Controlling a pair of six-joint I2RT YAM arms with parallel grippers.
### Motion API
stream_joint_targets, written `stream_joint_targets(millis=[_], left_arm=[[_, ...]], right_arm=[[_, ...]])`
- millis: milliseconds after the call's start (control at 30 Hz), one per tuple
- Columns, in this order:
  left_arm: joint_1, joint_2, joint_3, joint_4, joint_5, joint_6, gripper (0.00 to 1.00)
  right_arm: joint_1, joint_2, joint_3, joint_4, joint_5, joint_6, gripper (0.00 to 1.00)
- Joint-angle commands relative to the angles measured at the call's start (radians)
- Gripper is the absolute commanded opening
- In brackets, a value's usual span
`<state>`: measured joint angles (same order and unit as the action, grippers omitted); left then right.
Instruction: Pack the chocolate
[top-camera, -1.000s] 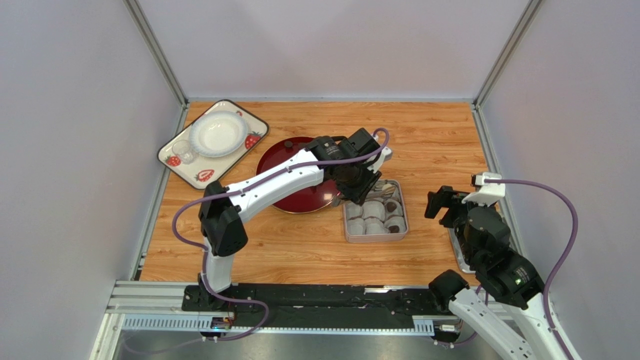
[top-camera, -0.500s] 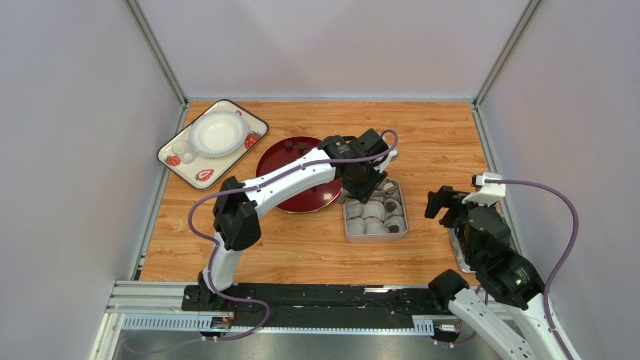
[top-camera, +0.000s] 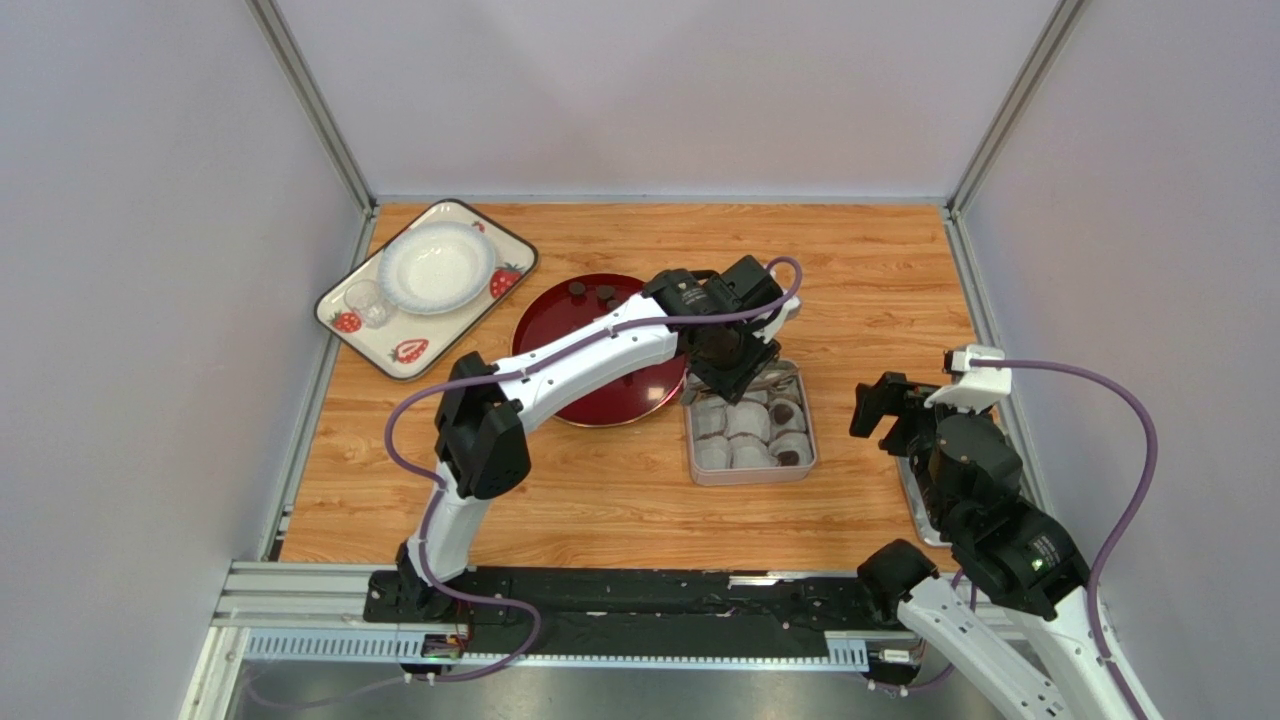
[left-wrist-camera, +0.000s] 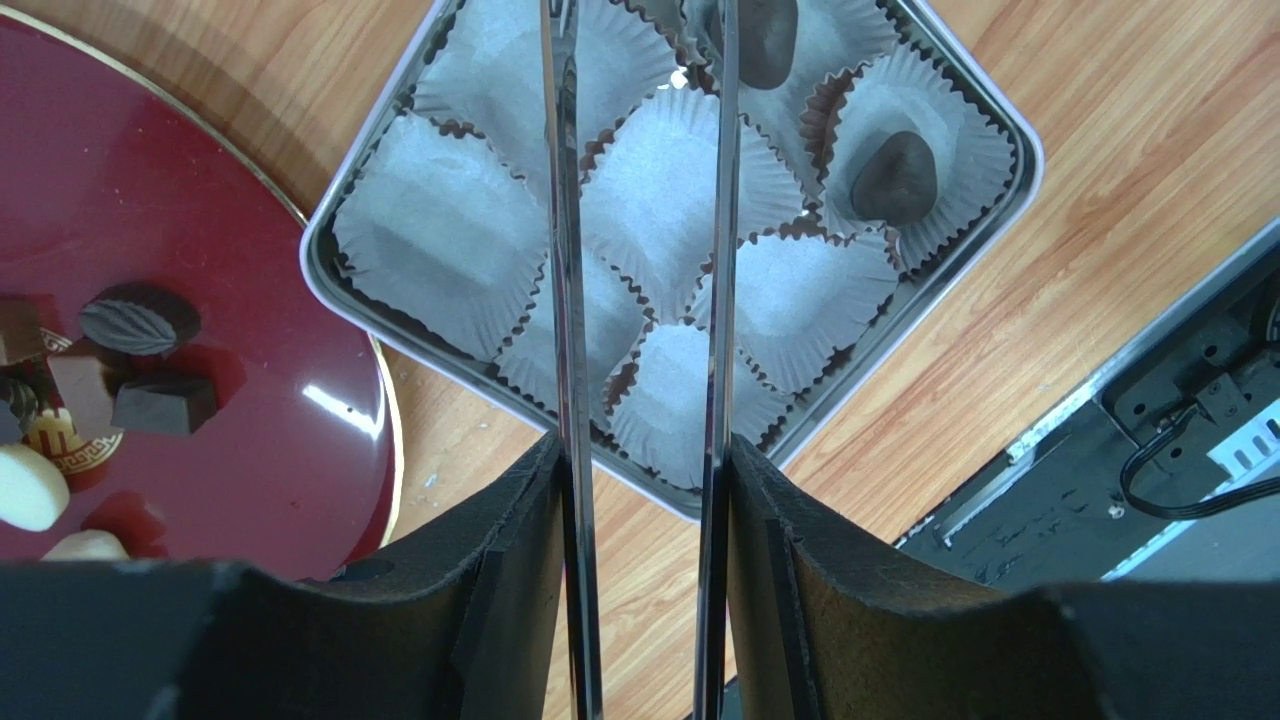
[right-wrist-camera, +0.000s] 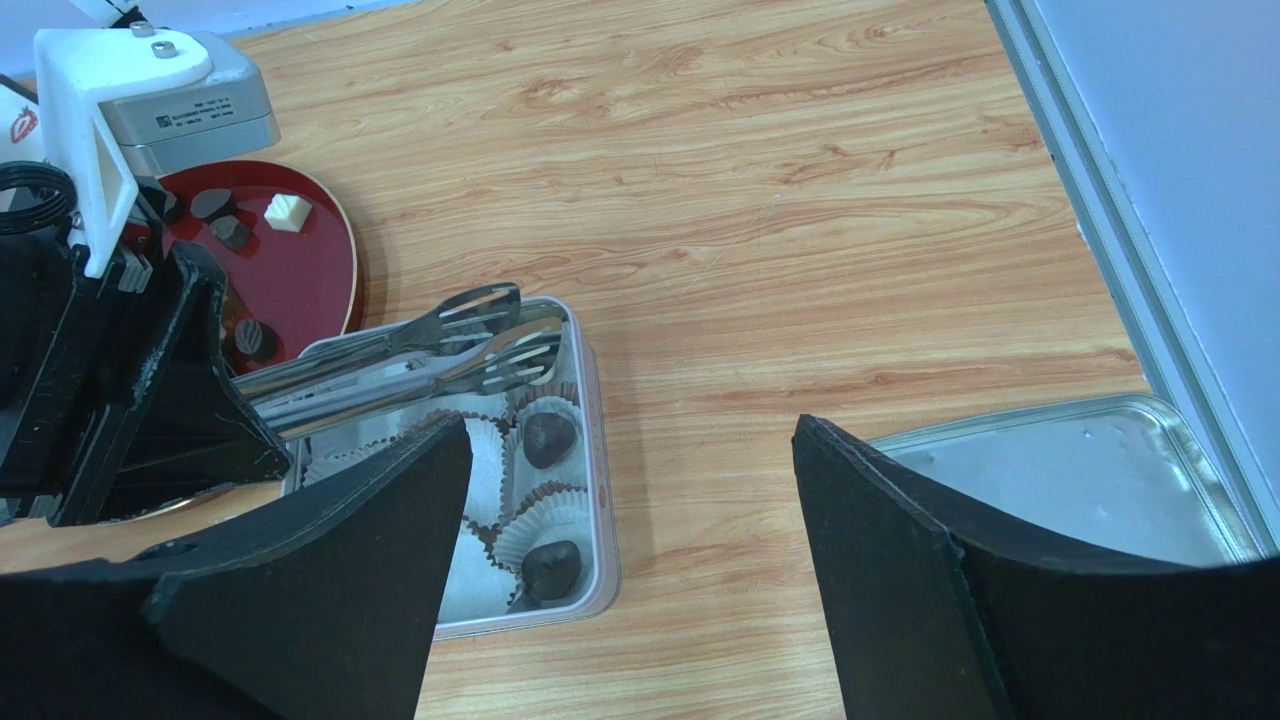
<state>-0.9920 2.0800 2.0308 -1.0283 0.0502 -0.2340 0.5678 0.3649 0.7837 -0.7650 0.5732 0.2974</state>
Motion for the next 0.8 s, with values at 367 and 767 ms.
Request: stream_joint_targets(millis=[367,767], left_arm=[[0.001,-0.199,-0.072,0.031,-0.077,-0.013,0.37],[0.084,-0.521,-0.437,0.039,-0.174,-0.094,0.34]], right_arm=[[-0.002,-0.003,-0.003,0.038,-0.006,-0.015,0.83],[-0.002,0.006,-0.003,0.038,-0.006,-0.015,0.83]])
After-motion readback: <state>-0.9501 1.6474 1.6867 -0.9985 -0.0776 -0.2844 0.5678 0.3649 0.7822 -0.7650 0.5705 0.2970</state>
